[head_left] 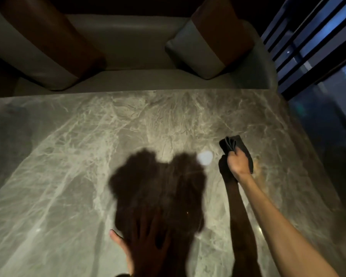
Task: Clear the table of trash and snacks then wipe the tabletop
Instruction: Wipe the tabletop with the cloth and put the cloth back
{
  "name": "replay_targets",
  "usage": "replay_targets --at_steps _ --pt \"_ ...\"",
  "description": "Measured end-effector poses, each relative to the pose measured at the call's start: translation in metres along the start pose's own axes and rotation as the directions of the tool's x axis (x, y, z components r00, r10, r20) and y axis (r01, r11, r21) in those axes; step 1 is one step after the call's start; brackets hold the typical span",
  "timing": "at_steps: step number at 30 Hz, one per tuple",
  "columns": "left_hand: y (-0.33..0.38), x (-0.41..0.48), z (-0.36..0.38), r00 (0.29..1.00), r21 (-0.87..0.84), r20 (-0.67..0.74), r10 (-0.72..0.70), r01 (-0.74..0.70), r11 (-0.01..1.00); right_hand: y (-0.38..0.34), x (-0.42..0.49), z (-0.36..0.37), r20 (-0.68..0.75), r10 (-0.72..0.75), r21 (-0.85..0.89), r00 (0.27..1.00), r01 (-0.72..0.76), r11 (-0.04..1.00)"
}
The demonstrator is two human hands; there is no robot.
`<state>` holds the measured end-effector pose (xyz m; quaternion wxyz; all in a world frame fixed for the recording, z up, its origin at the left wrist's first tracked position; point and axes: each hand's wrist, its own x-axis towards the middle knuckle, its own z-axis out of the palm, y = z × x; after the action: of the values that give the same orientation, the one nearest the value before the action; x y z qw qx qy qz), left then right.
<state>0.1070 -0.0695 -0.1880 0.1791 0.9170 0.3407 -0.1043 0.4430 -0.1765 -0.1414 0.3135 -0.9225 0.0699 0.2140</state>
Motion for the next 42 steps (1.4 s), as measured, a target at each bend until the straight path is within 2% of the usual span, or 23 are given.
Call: replay_targets --at_steps 3,7,9,12,14,20,26,29,31,33,36,42 --pt "-0.002 0.001 0.004 1.000 -0.013 0.013 0.017 -0.017 1.000 -0.013 -0.010 0.030 0.032 -0.058 -0.099 0.998 0.061 0.993" --pt "-0.006 0.001 0.010 0.997 0.052 -0.073 0.011 -0.007 0.999 -0.033 -0.032 0.062 0.116 -0.117 -0.262 0.986 0.144 0.954" --pt "-0.002 0.000 0.009 1.000 -0.012 -0.019 -0.022 0.022 1.000 -0.038 -0.043 0.076 0.149 -0.120 -0.341 0.982 0.165 0.926" --pt "-0.002 0.001 0.011 0.998 -0.014 -0.058 -0.020 0.019 1.000 -0.036 -0.062 0.096 0.146 -0.182 -0.438 0.973 0.228 0.869" --pt "-0.001 -0.001 0.012 0.996 -0.008 -0.091 -0.014 0.014 1.000 -0.030 -0.074 0.103 0.145 -0.232 -0.467 0.962 0.273 0.841" --pt "-0.002 0.001 0.014 0.998 -0.015 -0.055 -0.018 0.017 1.000 -0.010 -0.094 0.103 0.249 -0.333 -0.498 0.909 0.415 0.761" --pt "-0.004 -0.001 0.015 0.998 0.027 -0.058 0.002 0.000 1.000 0.010 -0.111 0.115 0.290 -0.356 -0.596 0.888 0.458 0.659" --pt "-0.004 -0.002 0.014 0.999 0.048 -0.041 0.006 -0.004 0.999 0.010 -0.117 0.115 0.237 -0.385 -0.560 0.892 0.449 0.697" --pt "-0.005 0.000 0.016 0.999 0.059 -0.040 0.012 -0.009 0.998 0.008 -0.115 0.111 0.089 -0.421 -0.538 0.903 0.400 0.742" --pt "-0.006 0.001 0.019 0.999 0.075 -0.043 0.014 -0.011 0.997 0.006 -0.107 0.110 -0.018 -0.386 -0.525 0.922 0.320 0.789" --pt "-0.008 0.001 0.020 0.996 0.079 -0.086 0.012 -0.005 0.997 0.001 -0.091 0.123 -0.015 -0.236 -0.535 0.972 0.192 0.823" --pt "-0.005 -0.004 0.020 0.990 0.037 -0.137 -0.006 0.011 0.999 -0.003 -0.081 0.142 0.001 -0.312 -0.608 0.950 0.248 0.754"
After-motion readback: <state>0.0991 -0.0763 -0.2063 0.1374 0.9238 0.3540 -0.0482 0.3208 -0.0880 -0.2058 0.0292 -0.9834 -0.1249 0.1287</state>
